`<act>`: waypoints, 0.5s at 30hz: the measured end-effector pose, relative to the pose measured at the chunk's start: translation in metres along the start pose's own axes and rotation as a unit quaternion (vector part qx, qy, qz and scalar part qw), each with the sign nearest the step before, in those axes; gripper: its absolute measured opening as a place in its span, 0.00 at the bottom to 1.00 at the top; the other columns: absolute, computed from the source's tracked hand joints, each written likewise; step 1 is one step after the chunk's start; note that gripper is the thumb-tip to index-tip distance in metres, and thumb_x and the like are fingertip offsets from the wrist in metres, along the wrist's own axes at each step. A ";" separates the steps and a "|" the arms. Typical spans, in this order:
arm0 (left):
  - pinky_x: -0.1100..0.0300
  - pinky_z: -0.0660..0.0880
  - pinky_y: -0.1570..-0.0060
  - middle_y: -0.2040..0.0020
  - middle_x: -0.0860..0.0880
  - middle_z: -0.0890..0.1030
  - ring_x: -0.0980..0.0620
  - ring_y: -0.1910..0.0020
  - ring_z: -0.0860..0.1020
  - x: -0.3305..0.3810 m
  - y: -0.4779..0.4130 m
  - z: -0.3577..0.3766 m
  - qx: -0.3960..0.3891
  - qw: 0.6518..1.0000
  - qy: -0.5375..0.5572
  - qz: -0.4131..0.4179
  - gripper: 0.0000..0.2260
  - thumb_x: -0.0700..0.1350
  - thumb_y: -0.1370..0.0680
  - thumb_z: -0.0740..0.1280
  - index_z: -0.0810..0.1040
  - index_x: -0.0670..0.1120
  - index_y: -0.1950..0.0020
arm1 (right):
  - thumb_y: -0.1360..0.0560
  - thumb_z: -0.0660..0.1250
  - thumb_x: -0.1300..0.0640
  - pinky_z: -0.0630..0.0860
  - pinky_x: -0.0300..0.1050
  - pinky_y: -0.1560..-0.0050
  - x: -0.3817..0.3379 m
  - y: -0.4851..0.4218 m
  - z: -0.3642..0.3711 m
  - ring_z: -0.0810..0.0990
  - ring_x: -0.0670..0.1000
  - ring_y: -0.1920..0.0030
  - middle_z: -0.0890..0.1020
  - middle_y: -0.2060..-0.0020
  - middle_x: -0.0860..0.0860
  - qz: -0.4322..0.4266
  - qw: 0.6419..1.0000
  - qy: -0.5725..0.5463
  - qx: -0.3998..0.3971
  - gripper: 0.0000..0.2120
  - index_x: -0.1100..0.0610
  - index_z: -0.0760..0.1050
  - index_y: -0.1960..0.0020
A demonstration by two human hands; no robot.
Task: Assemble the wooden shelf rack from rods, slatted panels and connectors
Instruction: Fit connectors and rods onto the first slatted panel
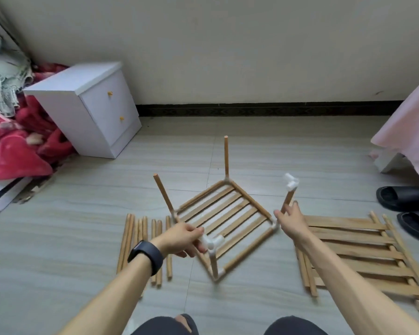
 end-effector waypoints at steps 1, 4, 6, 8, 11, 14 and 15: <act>0.61 0.75 0.62 0.57 0.52 0.86 0.55 0.63 0.81 0.008 -0.007 0.009 -0.017 1.000 -0.023 0.012 0.18 0.56 0.15 0.57 0.80 0.45 0.43 | 0.19 0.66 0.44 0.68 0.59 0.26 -0.009 0.007 0.011 0.71 0.56 0.27 0.72 0.26 0.53 -0.011 1.000 -0.019 -0.009 0.34 0.56 0.58 0.20; 0.60 0.79 0.57 0.54 0.53 0.86 0.56 0.58 0.83 0.032 -0.032 0.009 0.009 0.991 -0.120 0.051 0.15 0.56 0.16 0.60 0.81 0.49 0.44 | 0.25 0.62 0.28 0.75 0.53 0.38 -0.024 0.053 0.053 0.79 0.49 0.38 0.80 0.35 0.50 -0.033 0.986 -0.137 -0.092 0.26 0.44 0.72 0.35; 0.53 0.79 0.47 0.47 0.52 0.84 0.53 0.49 0.81 0.044 -0.045 -0.022 0.141 0.963 -0.215 0.081 0.14 0.56 0.18 0.61 0.80 0.50 0.41 | 0.30 0.57 0.20 0.74 0.44 0.44 -0.027 0.081 0.066 0.80 0.39 0.42 0.83 0.43 0.41 -0.054 0.980 -0.165 -0.102 0.30 0.39 0.74 0.39; 0.51 0.74 0.39 0.37 0.50 0.78 0.49 0.36 0.74 0.045 -0.048 -0.061 0.288 0.906 -0.303 0.069 0.14 0.56 0.19 0.61 0.78 0.53 0.37 | 0.31 0.58 0.19 0.72 0.39 0.47 -0.022 0.095 0.070 0.79 0.32 0.47 0.83 0.47 0.35 -0.074 0.981 -0.166 -0.072 0.29 0.37 0.73 0.40; 0.48 0.67 0.33 0.25 0.47 0.67 0.46 0.25 0.63 0.013 -0.053 -0.105 0.348 0.865 -0.361 -0.003 0.18 0.54 0.19 0.61 0.72 0.54 0.30 | 0.23 0.61 0.32 0.78 0.44 0.50 -0.011 0.098 0.065 0.82 0.43 0.52 0.85 0.53 0.47 -0.072 0.988 -0.136 0.009 0.23 0.45 0.71 0.36; 0.45 0.68 0.31 0.22 0.48 0.63 0.45 0.27 0.68 -0.029 -0.060 -0.122 0.292 0.914 -0.280 -0.033 0.14 0.48 0.16 0.57 0.75 0.52 0.33 | 0.23 0.58 0.34 0.75 0.38 0.62 -0.019 0.088 0.056 0.84 0.46 0.58 0.82 0.64 0.47 -0.105 0.990 -0.087 0.040 0.21 0.47 0.74 0.40; 0.46 0.69 0.32 0.24 0.49 0.65 0.46 0.30 0.71 -0.035 -0.059 -0.122 0.288 0.916 -0.278 -0.018 0.14 0.44 0.16 0.56 0.77 0.52 0.36 | 0.21 0.57 0.36 0.74 0.36 0.62 -0.020 0.083 0.054 0.83 0.45 0.57 0.81 0.63 0.46 -0.105 0.990 -0.078 0.047 0.20 0.49 0.75 0.41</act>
Point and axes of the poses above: each hand's wrist, its own y-axis away from the middle knuckle, its own z-axis out of the palm, x = y × z, the point moved 7 cm from there along -y, towards the middle knuckle
